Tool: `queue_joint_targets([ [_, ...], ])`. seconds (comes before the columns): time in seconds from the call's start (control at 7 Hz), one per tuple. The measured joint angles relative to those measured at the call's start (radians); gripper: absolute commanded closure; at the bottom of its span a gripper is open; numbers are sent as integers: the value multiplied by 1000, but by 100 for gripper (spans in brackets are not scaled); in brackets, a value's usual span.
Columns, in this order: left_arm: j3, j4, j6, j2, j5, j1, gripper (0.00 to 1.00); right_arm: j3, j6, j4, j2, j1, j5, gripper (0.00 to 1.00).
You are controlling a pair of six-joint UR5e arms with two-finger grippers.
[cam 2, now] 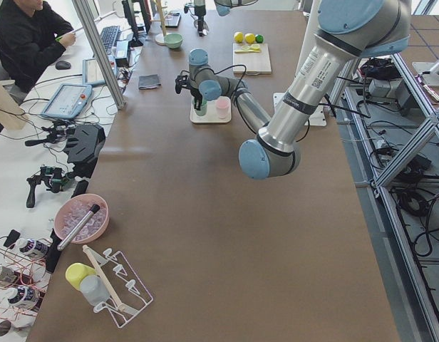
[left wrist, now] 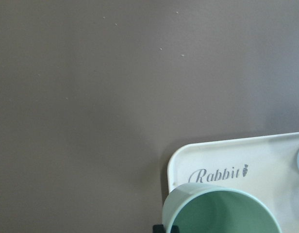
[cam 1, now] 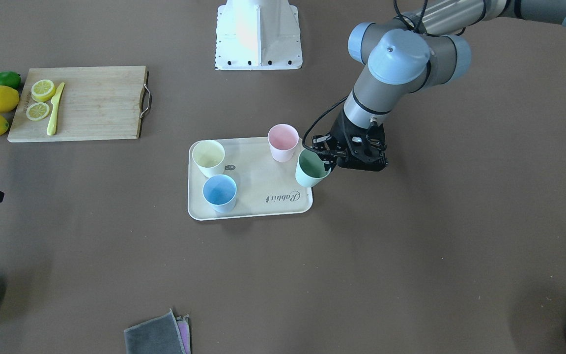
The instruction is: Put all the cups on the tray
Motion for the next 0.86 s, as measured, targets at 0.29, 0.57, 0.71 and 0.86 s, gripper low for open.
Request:
queue_joint_targets([
  [0.29,50,-4,-29,-48,37,36,100,-2,-39,0,-31,9,-19,0],
  [0.57,102,-11,-41,-87,77,57,100,3,-57,6,-67,19,-23,0],
  [0.71,110,-12,-42,-92,96,67,100,2,-66,9,-84,25,-23,0],
  [0.86,114,-13,-42,-93,111,74,87,1,-75,10,-94,31,-23,0],
])
